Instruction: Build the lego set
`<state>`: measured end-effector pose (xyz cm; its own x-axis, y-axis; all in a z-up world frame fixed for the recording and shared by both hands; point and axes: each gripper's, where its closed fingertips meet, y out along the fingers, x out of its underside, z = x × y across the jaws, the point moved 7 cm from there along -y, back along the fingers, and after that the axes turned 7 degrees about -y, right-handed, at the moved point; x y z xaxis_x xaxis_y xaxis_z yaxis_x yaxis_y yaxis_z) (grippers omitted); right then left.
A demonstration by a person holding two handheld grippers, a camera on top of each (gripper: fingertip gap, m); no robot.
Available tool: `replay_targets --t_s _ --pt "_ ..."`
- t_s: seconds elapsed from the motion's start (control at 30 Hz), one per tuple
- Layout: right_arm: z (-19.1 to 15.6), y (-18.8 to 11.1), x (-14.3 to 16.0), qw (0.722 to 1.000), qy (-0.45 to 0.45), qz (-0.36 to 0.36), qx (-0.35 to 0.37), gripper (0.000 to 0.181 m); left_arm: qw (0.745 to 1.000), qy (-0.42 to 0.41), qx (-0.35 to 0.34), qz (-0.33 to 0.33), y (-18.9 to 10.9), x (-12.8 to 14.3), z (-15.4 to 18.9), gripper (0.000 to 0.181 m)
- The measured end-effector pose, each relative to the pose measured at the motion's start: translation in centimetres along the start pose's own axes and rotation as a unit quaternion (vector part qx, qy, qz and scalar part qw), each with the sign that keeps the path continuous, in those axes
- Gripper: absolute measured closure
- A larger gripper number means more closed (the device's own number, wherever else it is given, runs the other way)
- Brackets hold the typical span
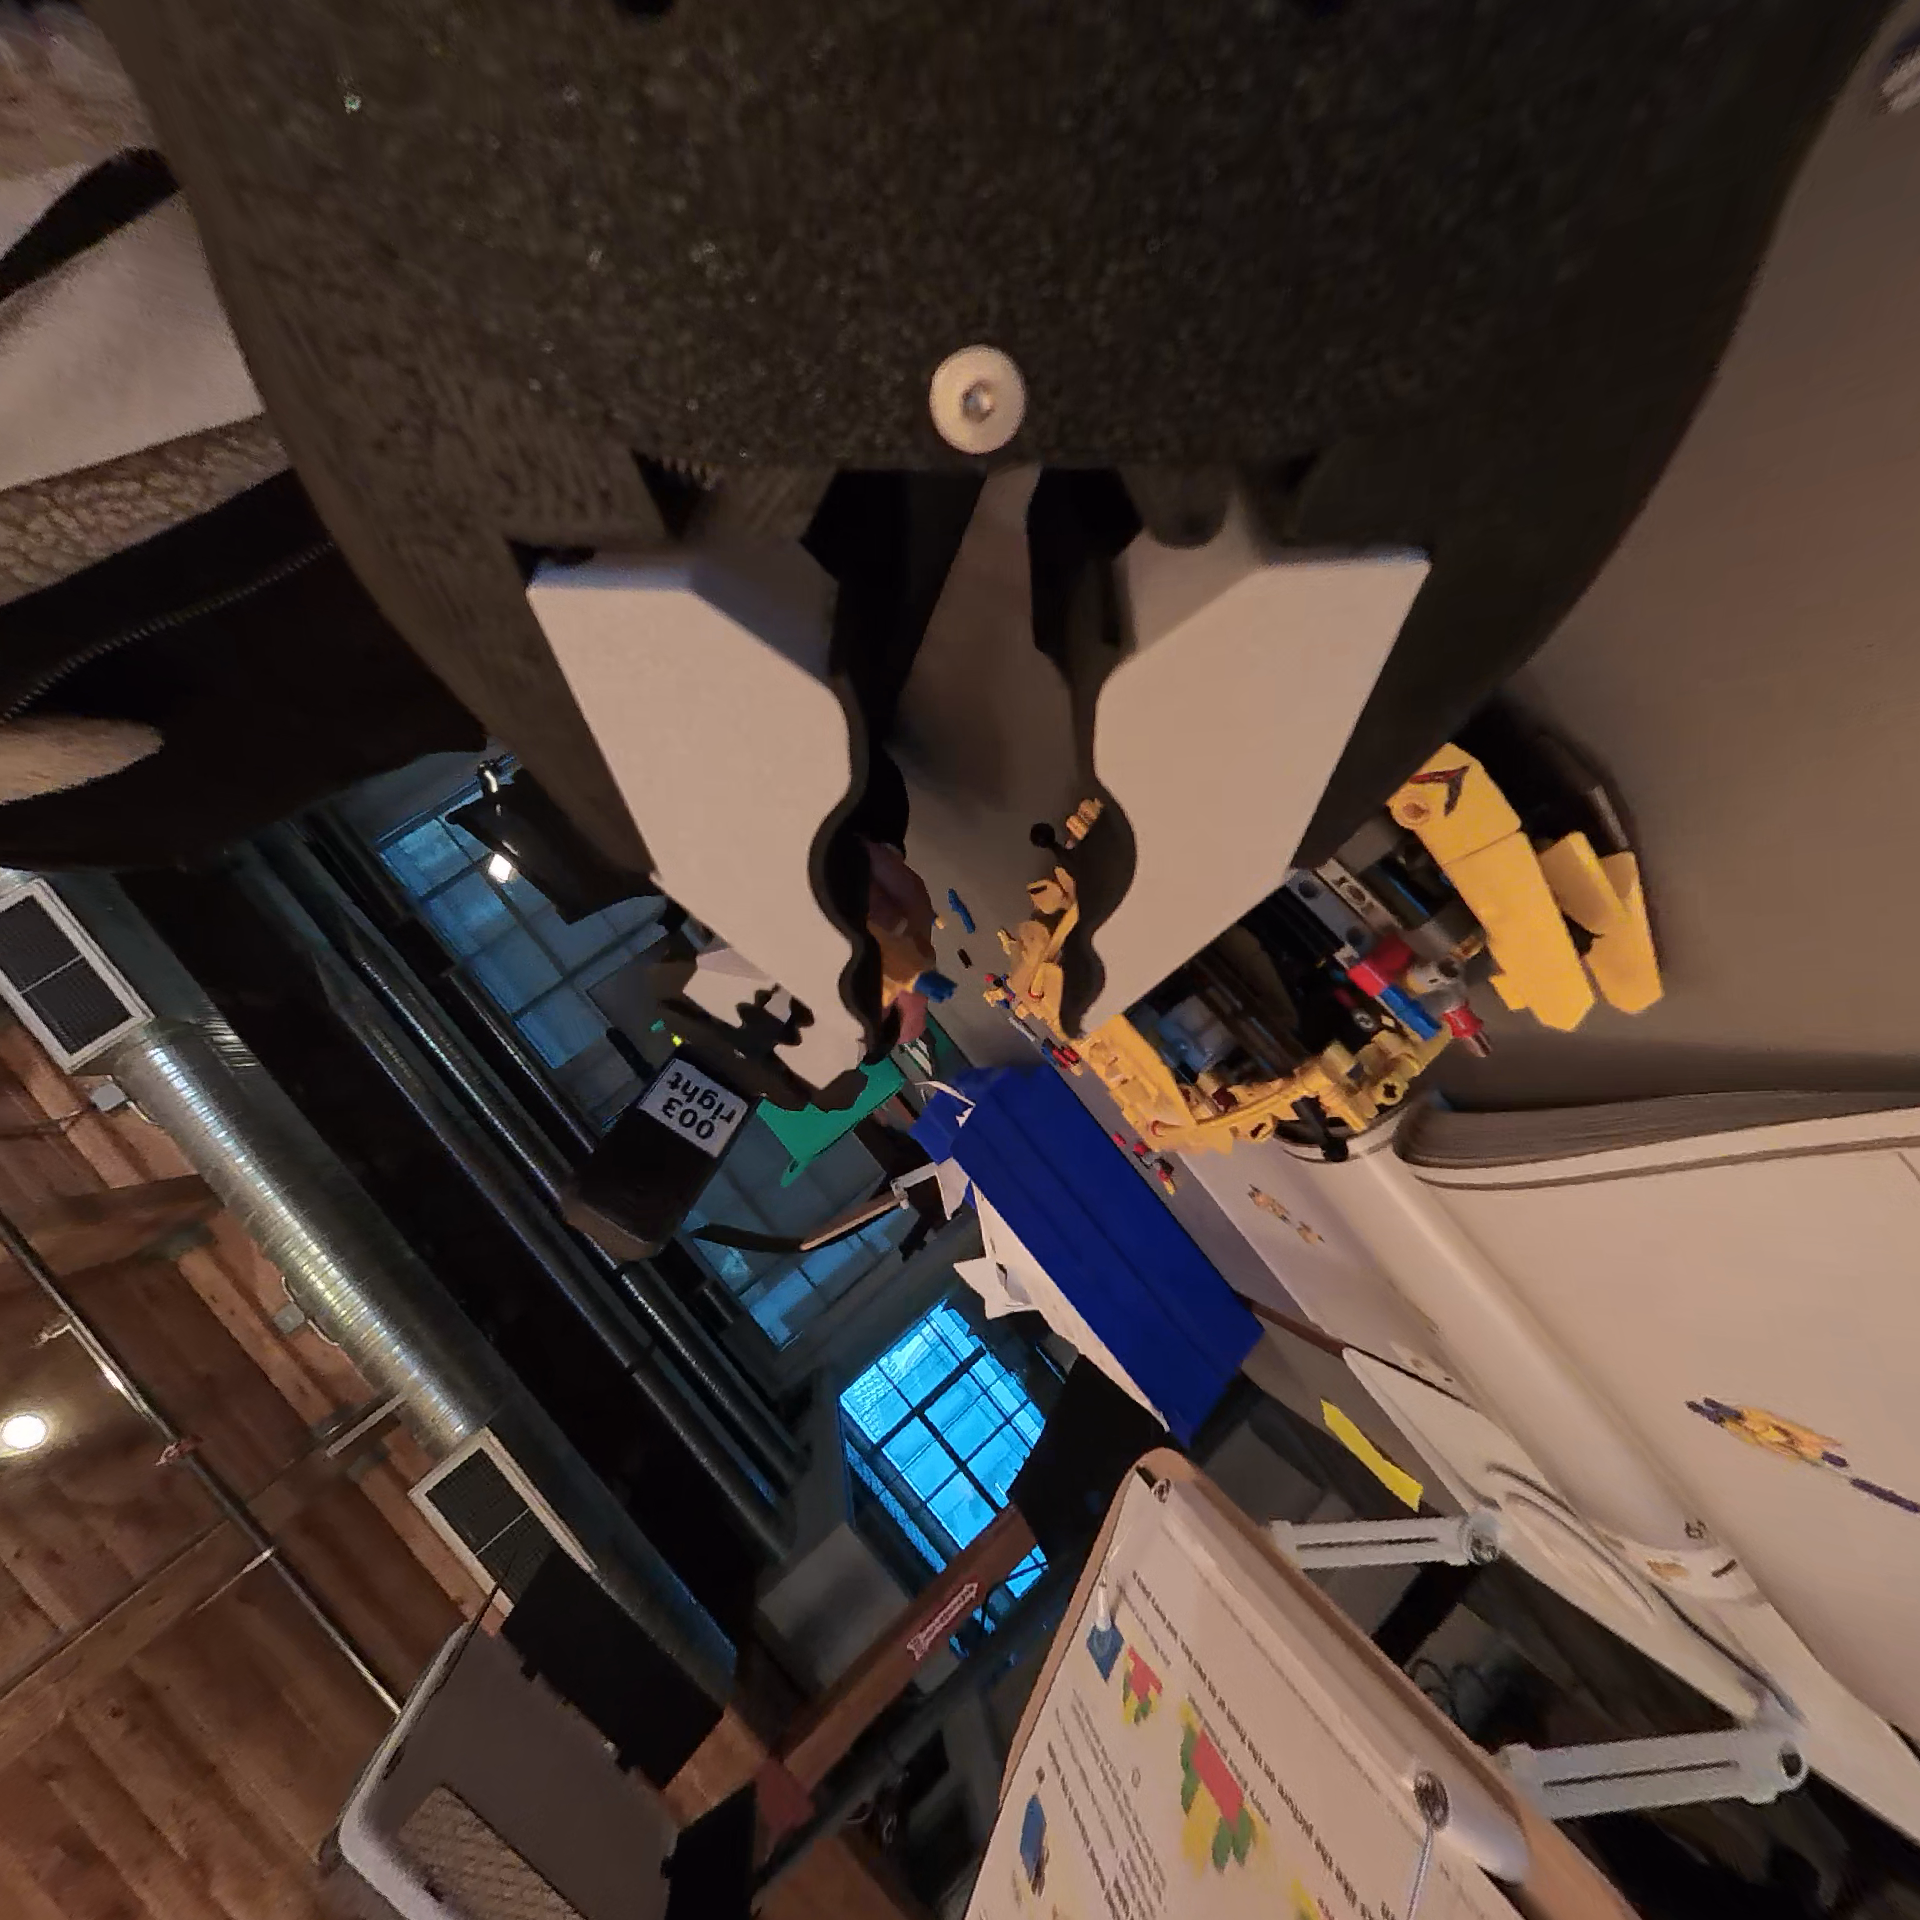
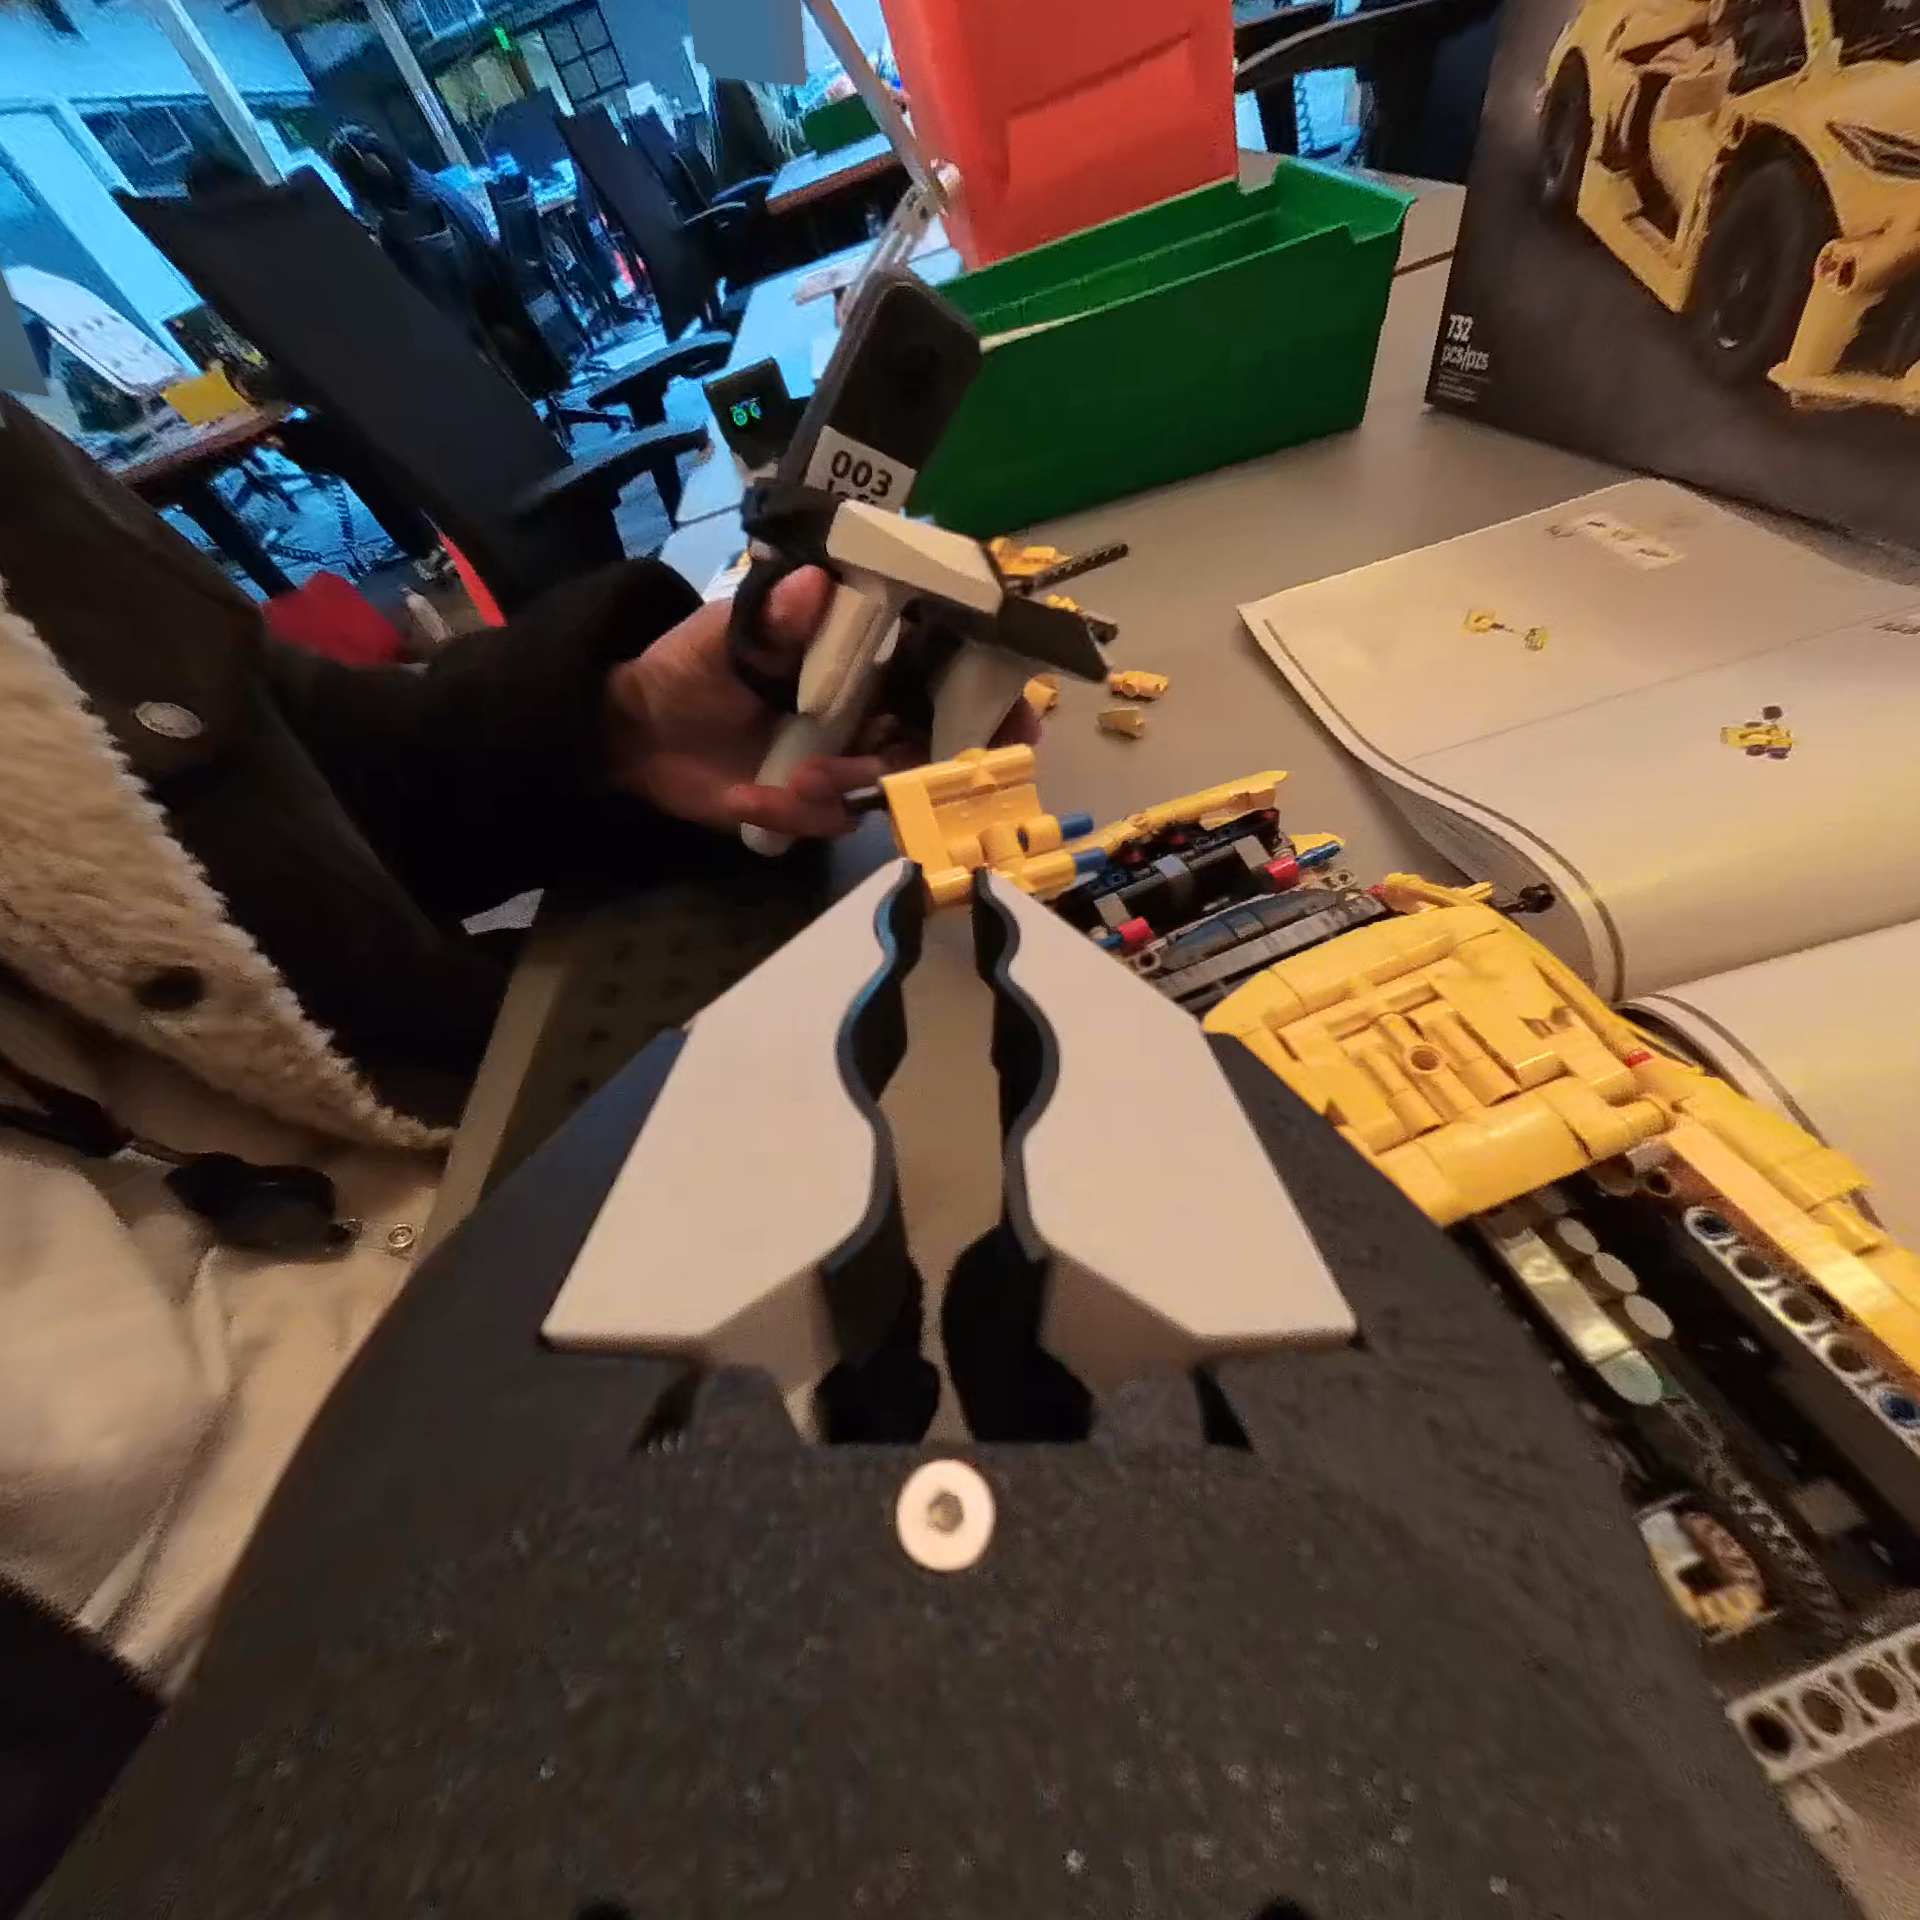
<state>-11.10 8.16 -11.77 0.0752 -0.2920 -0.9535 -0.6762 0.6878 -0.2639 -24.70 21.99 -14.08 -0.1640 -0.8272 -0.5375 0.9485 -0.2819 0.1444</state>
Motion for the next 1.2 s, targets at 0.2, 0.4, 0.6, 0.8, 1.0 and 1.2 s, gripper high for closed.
replay_targets --t_s 0.2,0.4,0.6,0.8,1.0,1.2 --pt "-0.8 -0.7 1.6 0.993 -0.058 -0.103 0.012 0.173 0.993 0.114 -0.044 -0.005 -1.4 -0.8 0.6 0.148" --pt "-1.6 -3.7 6.3 0.968 -0.060 -0.243 0.001 0.173 0.965 0.234 -0.116 0.003 -2.8 -1.8 0.0 0.150" --pt "-1.8 -4.3 7.6 0.966 -0.074 -0.246 -0.008 0.173 0.960 0.262 -0.092 -0.024 -1.6 -0.4 0.1 0.150" --pt "-1.7 -4.0 8.8 0.961 -0.075 -0.267 -0.013 0.172 0.977 0.211 -0.018 0.000 -1.4 -0.2 0.8 0.150" --pt "-1.8 -3.9 9.2 0.961 -0.064 -0.269 -0.019 0.172 0.976 0.215 -0.028 -0.009 -1.4 -0.2 0.8 0.150" --pt "-0.7 -6.7 6.4 0.986 -0.012 -0.161 0.030 0.159 0.971 0.226 -0.070 -0.041 -1.5 0.0 0.6 0.155"
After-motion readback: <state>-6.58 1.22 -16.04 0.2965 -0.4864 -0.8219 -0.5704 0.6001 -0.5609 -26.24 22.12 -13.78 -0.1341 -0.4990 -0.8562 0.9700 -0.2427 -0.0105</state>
